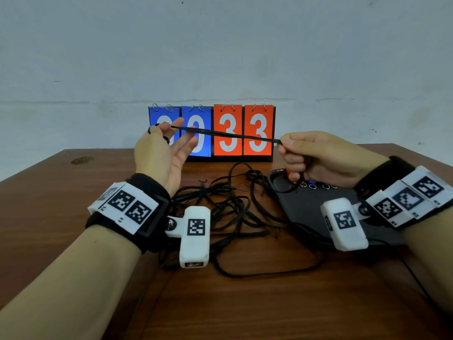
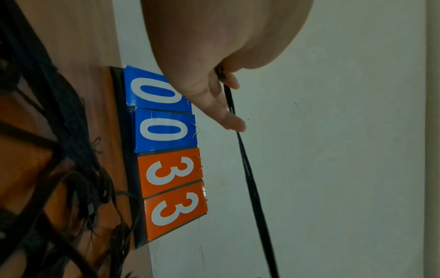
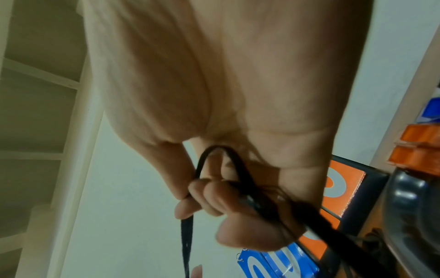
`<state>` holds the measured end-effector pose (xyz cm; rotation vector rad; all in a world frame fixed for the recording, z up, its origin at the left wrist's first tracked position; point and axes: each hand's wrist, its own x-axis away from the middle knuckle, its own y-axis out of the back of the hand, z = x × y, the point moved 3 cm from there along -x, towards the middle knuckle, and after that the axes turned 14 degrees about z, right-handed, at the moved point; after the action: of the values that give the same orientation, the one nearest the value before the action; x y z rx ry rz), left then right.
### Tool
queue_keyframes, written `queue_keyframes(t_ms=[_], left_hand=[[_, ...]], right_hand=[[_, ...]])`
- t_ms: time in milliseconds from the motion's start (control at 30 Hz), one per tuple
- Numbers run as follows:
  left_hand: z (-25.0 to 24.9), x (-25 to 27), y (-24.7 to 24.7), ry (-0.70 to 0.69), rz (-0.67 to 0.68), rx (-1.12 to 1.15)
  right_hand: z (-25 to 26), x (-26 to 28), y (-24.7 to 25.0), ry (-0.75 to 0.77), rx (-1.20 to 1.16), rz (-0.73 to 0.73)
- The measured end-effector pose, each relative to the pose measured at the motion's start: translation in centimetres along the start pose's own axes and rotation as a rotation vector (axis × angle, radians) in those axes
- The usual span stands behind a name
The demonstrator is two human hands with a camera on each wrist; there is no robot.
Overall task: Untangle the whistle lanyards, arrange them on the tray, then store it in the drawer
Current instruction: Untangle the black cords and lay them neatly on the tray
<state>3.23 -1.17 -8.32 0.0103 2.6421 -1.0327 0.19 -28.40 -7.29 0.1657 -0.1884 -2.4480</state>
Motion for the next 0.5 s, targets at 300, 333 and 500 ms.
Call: queue_keyframes(t_ms=[300,333,500], left_hand=[[0.01,-0.25,0.11,0.023,-0.066,0.103],[0.08,-0.29,0.16,0.026,-0.068,0.103],[-0.11,-0.52,0.41,0.017,-0.073,0.09]], right_hand=[[-0.15,-0.01,-0.03,-0.006,0.052,0.029],[-0.13,0.01,-0.11,-0.003,0.068,0.043],[0.0,0.17,-0.42,-0.038,0.126,0.092]])
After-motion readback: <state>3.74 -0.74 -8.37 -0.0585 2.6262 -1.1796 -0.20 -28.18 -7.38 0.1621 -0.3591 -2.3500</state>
